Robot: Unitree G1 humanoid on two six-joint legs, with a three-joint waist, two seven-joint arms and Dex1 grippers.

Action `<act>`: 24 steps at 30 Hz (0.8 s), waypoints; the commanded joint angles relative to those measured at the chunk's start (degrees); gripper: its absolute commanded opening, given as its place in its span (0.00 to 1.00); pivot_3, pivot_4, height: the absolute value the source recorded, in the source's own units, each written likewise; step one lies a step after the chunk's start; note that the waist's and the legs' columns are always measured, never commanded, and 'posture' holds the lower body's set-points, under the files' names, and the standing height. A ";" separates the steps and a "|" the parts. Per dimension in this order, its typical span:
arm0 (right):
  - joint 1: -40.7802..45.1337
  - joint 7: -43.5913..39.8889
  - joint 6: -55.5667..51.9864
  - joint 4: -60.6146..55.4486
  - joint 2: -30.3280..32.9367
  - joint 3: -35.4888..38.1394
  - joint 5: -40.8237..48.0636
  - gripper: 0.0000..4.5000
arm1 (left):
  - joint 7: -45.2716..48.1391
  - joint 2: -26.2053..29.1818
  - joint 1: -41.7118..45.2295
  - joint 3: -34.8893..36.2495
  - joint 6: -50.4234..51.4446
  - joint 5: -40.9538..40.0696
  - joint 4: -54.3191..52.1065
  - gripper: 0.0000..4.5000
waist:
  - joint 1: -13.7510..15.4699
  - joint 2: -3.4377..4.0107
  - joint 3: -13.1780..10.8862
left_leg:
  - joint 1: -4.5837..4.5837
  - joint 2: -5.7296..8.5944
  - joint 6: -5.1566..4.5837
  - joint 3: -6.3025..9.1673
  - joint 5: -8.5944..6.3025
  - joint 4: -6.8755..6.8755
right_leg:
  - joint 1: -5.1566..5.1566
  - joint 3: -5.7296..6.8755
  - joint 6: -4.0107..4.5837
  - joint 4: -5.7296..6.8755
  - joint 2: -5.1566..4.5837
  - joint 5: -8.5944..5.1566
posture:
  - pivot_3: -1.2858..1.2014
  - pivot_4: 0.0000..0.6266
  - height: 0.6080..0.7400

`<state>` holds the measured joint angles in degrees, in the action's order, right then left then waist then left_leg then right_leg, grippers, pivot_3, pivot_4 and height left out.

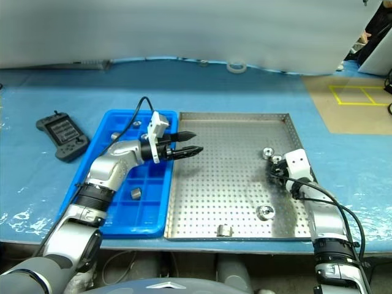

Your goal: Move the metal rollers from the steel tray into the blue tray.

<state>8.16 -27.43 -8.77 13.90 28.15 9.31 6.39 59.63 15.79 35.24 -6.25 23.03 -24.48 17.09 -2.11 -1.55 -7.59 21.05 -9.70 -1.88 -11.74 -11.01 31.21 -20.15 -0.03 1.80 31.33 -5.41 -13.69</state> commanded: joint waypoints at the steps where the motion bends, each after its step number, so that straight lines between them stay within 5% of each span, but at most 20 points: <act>1: -0.65 -1.03 -1.03 -4.41 0.23 -0.32 0.94 0.36 | 0.18 0.01 0.48 0.75 0.39 -0.70 -2.77 0.86 | -0.04 0.01 -0.01 | 0.00 0.00 0.00 0.00 0.00 -0.01 | -0.02 0.00 0.00 -0.01 0.00 0.00 | 0.40 0.24 1.00; 11: 2.21 -5.95 -8.67 -30.44 3.85 -4.49 2.16 0.36 | 5.03 -0.93 3.87 2.67 14.99 -10.03 -1.83 0.86 | 0.13 0.21 -0.13 | 0.04 0.00 -0.16 -0.07 0.11 -0.13 | -0.11 -0.04 0.00 -0.04 0.01 0.00 | 0.40 0.24 1.00; 24: 6.01 -8.75 -12.29 -41.14 6.18 -10.58 1.56 0.36 | 2.50 -8.69 12.37 10.36 25.57 -17.11 8.82 0.86 | 1.29 0.20 -0.13 | 0.08 0.03 -0.10 -0.12 0.16 -0.15 | -0.10 -0.07 0.01 -0.07 -0.01 0.01 | 0.39 0.24 1.00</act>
<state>13.09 -36.12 -21.57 -24.83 33.57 -1.88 8.00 62.13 7.73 46.33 3.47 47.88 -40.28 26.51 -0.82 -1.35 -7.73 21.15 -9.67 -2.00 -11.86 -10.87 31.06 -20.26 -0.10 1.80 31.25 -5.43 -13.69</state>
